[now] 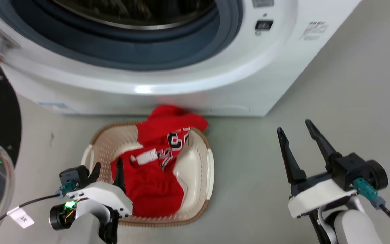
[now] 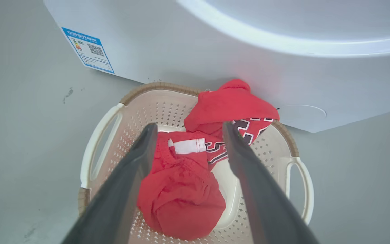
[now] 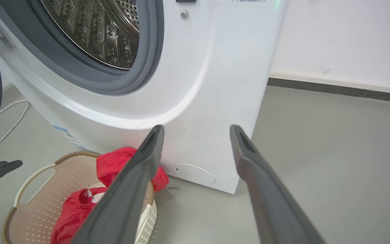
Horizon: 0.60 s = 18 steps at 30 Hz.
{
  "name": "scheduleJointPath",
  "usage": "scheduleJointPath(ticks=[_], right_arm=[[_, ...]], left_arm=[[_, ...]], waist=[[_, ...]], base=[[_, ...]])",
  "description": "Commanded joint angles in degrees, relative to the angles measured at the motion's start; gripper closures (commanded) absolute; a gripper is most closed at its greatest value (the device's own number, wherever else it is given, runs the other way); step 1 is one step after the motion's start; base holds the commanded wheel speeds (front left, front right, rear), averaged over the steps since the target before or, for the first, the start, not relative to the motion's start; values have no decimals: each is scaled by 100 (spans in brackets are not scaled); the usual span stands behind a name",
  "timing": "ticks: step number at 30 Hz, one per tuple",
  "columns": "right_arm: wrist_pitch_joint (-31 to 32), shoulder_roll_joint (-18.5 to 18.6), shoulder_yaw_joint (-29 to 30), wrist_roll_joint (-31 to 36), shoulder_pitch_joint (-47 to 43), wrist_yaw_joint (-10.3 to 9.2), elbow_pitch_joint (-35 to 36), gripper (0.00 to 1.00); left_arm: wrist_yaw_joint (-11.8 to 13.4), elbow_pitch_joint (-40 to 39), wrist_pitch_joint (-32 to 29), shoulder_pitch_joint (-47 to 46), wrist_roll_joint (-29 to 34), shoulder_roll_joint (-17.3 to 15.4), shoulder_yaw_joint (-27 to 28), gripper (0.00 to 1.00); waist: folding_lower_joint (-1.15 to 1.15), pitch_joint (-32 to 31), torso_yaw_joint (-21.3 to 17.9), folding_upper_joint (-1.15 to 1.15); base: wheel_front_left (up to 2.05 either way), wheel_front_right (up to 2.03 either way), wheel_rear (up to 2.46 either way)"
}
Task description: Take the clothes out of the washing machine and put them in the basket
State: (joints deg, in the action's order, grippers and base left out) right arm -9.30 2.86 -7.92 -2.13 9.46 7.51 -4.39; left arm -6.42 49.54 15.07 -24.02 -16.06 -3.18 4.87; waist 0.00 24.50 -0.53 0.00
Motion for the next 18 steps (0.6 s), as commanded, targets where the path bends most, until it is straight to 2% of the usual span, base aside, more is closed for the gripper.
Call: scheduleJointPath(ticks=[1,8,18], right_arm=[[11,2,20,-35,-131,-4,-7,0],[105,1,192,-64,-571,-4,173,0],[285,0,488,-1,-1027,-4,509,0]], left_arm=[[-17,-99,14,122,59,7,23,0],[-58,-1196,14,656,358,22,39,0],[-78,-3075,15,1147,873,20,-9,0]], waist=[[0,-745,18,0],[0,-1536,37,0],[0,-2253,86,0]], base=[[0,0,0],[0,0,0],[0,0,0]])
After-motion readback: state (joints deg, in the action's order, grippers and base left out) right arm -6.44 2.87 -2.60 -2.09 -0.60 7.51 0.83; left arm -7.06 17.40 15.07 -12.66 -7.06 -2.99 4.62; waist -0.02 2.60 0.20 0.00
